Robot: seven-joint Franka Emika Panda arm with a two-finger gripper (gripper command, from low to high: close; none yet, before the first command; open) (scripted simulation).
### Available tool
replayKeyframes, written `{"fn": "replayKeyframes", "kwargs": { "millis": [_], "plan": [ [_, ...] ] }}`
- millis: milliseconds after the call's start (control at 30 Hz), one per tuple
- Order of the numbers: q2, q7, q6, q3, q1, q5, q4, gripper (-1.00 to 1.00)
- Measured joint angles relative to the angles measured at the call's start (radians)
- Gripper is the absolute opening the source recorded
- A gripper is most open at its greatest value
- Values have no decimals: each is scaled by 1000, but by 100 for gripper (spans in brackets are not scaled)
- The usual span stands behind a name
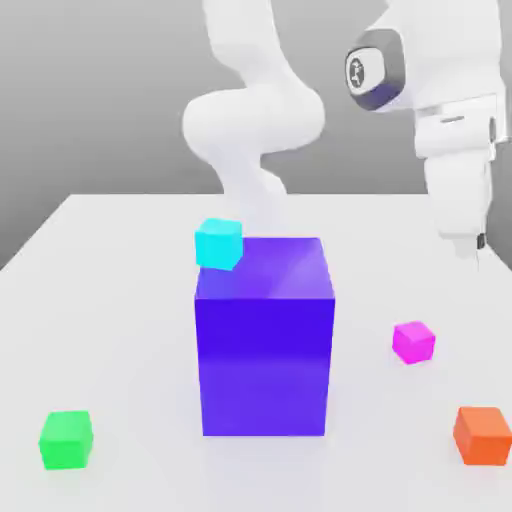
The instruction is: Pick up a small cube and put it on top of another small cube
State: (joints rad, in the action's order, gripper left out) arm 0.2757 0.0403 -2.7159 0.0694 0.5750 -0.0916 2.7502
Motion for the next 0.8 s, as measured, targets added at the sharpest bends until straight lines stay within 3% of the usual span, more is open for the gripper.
{"fn": "replayKeyframes", "kwargs": {
  "millis": [300,533,567,800],
  "plan": [
    [-231,-247,-188,99,167,55,183,0],
    [-478,-177,-388,-37,277,181,150,0],
    [-514,-174,-417,-57,297,182,144,-100],
    [-522,-171,-423,-66,306,185,143,-100]
  ]
}}
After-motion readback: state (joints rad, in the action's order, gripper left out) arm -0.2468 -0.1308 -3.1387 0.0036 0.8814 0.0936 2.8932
